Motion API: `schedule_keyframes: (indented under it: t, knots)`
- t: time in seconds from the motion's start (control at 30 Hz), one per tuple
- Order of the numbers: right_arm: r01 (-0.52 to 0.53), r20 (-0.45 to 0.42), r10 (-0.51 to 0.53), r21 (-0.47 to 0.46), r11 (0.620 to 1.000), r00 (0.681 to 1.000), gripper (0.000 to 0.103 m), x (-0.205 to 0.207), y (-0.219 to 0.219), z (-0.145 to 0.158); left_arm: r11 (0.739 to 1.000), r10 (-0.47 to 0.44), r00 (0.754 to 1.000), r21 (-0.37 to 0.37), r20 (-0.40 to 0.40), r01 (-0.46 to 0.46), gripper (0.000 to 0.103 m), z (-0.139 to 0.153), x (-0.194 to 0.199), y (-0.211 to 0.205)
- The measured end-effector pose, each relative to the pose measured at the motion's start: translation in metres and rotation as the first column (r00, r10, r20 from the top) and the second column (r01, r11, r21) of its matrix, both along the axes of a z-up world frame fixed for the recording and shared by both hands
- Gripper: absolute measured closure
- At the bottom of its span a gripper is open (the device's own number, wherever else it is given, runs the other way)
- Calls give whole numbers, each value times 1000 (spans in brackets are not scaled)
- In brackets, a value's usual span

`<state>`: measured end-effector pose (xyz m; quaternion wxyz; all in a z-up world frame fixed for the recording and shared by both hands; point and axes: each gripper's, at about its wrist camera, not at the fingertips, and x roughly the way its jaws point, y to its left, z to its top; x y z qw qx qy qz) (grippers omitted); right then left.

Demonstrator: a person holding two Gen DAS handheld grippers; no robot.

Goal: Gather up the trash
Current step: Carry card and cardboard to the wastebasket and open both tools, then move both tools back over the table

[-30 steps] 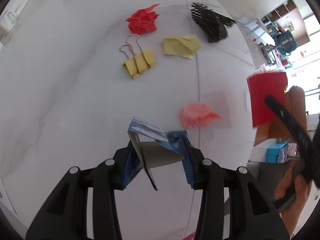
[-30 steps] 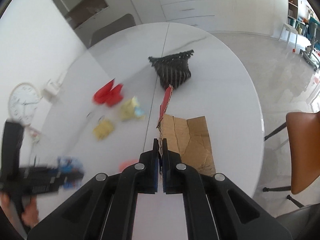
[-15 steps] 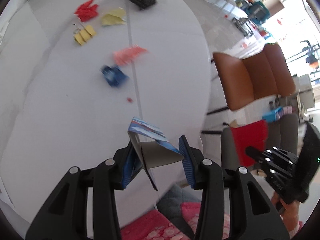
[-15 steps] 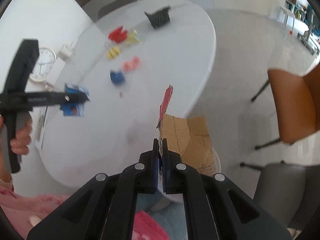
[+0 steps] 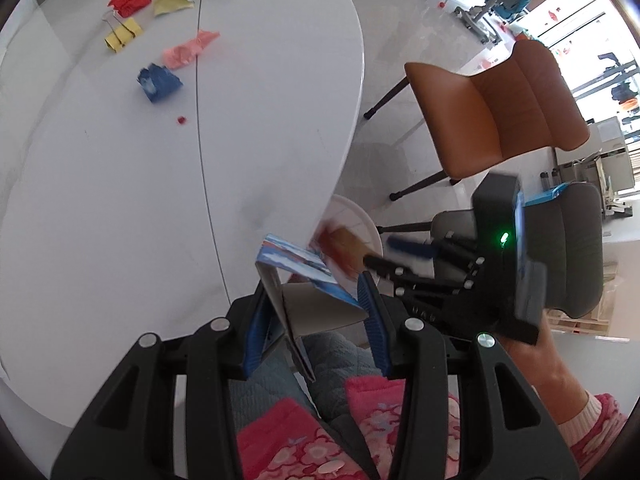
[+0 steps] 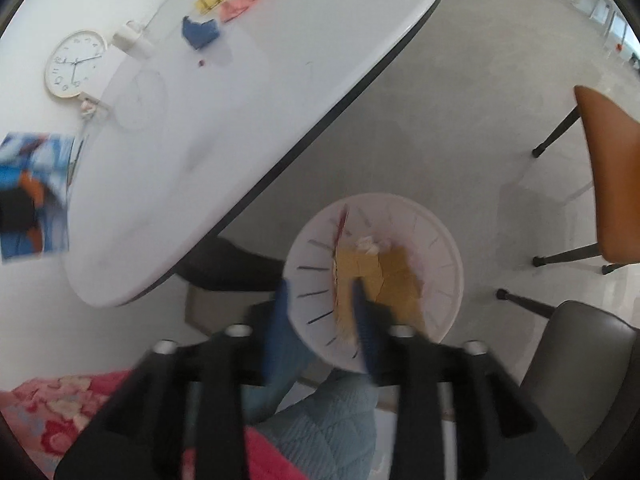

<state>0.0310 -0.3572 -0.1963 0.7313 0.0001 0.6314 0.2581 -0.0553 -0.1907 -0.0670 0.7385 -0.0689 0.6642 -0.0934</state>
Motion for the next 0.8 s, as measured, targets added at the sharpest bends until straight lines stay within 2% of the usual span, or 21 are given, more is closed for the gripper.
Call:
schedule_keyframes:
  t: [0.03, 0.1, 0.2, 0.4, 0.43, 0.5, 0.7, 0.8]
  knots:
    - [11, 8, -11, 1, 1000, 1000, 56, 1, -3, 4, 1000, -2, 1000, 3, -2, 2, 61, -2, -1, -3]
    - [43, 47, -43, -3, 999, 998, 40, 3, -13, 18, 1000, -23, 1000, 12, -5, 23, 61, -6, -3, -10]
    - [99, 113, -93, -50, 994, 989, 25, 4, -33, 41, 997, -74, 997, 25, -8, 75, 61, -12, -6, -27]
    - [169, 170, -151, -93, 981, 974, 16, 6, -69, 70, 983, -174, 984, 47, -33, 176, 60, -30, -13, -61]
    - [174, 178, -156, -93, 980, 972, 15, 5, -73, 73, 981, -185, 982, 53, -39, 187, 56, -33, -12, -64]
    - [187, 190, -166, -94, 978, 968, 13, 5, -77, 78, 978, -191, 981, 74, -43, 194, 37, -35, -13, -71]
    - [216, 195, -197, -80, 973, 961, 12, 7, -83, 88, 972, -214, 977, 98, 2, 212, 22, -22, -13, -76]
    - [215, 194, -199, -68, 974, 961, 12, 9, -78, 90, 970, -218, 976, 117, 20, 214, 21, -13, -12, -73]
